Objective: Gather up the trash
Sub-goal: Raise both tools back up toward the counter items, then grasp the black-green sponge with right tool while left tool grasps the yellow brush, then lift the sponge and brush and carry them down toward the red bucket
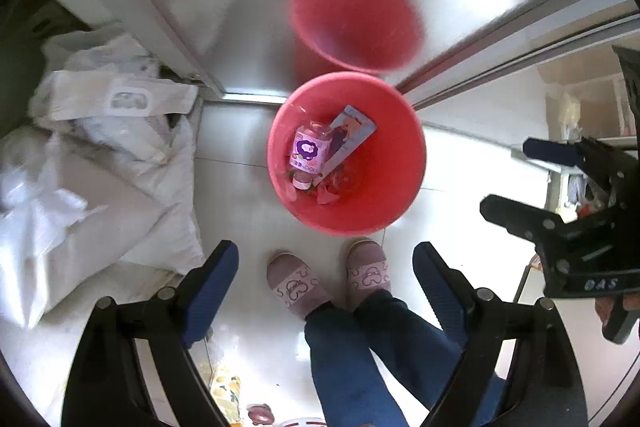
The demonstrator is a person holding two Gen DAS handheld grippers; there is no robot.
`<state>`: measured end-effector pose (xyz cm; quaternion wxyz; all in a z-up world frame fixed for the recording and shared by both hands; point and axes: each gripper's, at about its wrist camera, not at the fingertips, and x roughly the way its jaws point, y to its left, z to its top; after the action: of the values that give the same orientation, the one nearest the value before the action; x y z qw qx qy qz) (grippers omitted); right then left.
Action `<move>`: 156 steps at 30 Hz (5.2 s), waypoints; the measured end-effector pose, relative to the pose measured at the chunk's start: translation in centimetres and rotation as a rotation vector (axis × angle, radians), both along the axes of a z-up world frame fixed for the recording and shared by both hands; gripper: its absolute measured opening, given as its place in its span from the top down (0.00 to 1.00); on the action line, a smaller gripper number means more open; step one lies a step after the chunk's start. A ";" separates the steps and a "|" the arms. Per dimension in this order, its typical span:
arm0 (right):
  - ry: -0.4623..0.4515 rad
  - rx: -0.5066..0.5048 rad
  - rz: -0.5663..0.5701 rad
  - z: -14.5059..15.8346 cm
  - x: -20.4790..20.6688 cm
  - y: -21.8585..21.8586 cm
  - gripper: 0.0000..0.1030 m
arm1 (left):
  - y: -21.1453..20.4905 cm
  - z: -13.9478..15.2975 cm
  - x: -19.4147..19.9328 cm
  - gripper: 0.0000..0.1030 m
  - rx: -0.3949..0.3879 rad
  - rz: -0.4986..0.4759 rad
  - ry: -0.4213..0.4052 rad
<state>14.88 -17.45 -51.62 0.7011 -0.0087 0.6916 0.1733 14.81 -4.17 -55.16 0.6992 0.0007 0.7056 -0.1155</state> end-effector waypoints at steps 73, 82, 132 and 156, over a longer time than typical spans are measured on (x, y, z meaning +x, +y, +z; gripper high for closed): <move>-0.288 -0.082 -0.124 39.4 22.8 9.1 0.01 | 15.6 40.4 26.0 0.08 0.027 0.071 -0.289; -0.214 -0.119 -0.166 37.6 25.4 10.8 0.16 | 16.1 39.2 28.1 0.08 0.021 0.031 -0.266; -0.337 -0.117 -0.116 40.3 22.9 10.2 0.71 | 12.8 39.2 27.7 0.66 -0.006 -0.103 -0.330; -0.425 -0.007 -0.007 44.1 19.8 10.4 0.71 | 13.6 49.6 22.9 0.65 -0.156 -0.140 -0.549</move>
<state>34.70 -7.06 -7.53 0.8317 -0.0452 0.5289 0.1628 37.75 9.39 -5.60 0.8522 0.0267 0.4773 -0.2127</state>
